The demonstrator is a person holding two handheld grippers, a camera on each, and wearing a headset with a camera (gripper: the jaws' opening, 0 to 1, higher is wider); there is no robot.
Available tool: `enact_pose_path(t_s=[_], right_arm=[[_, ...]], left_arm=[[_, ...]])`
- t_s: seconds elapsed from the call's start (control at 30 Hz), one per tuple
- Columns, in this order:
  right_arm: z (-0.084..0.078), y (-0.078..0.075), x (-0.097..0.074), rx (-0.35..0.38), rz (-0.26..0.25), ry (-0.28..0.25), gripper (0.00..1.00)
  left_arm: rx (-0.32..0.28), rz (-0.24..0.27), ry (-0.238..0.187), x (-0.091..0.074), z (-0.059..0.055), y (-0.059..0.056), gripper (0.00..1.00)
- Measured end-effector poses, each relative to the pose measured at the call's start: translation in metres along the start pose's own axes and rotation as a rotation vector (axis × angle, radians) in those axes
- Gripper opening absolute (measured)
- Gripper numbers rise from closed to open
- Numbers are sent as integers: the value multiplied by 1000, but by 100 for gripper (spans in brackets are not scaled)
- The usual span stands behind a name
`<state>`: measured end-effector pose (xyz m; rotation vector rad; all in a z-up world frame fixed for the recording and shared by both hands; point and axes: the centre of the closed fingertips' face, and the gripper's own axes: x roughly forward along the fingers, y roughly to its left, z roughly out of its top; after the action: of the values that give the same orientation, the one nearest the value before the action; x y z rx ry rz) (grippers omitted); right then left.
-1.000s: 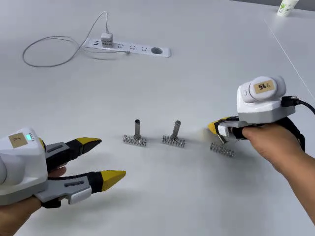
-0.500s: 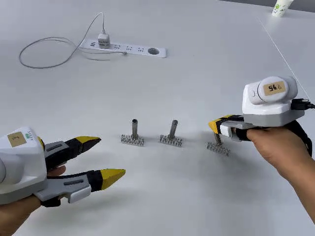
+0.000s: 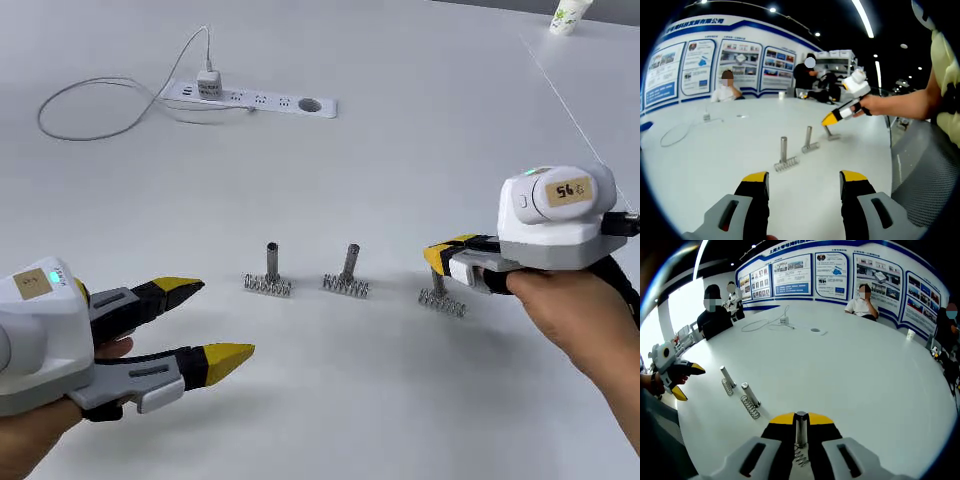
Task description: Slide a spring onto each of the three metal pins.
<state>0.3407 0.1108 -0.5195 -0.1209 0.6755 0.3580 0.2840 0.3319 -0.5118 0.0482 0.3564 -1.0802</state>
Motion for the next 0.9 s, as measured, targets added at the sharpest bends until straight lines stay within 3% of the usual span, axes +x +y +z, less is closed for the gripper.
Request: enact_pose_path(t_s=[0.17, 0.57, 0.9], right_arm=[[4, 0, -3, -7, 0, -20, 8], [-6, 0, 0, -7, 7, 9, 8], [-2, 1, -3, -20, 5, -10, 8]], left_arm=[[2, 0, 0, 0, 1, 0, 58], [0, 2, -1, -1, 0, 1, 58], [1, 1, -4, -2, 2, 1, 58]])
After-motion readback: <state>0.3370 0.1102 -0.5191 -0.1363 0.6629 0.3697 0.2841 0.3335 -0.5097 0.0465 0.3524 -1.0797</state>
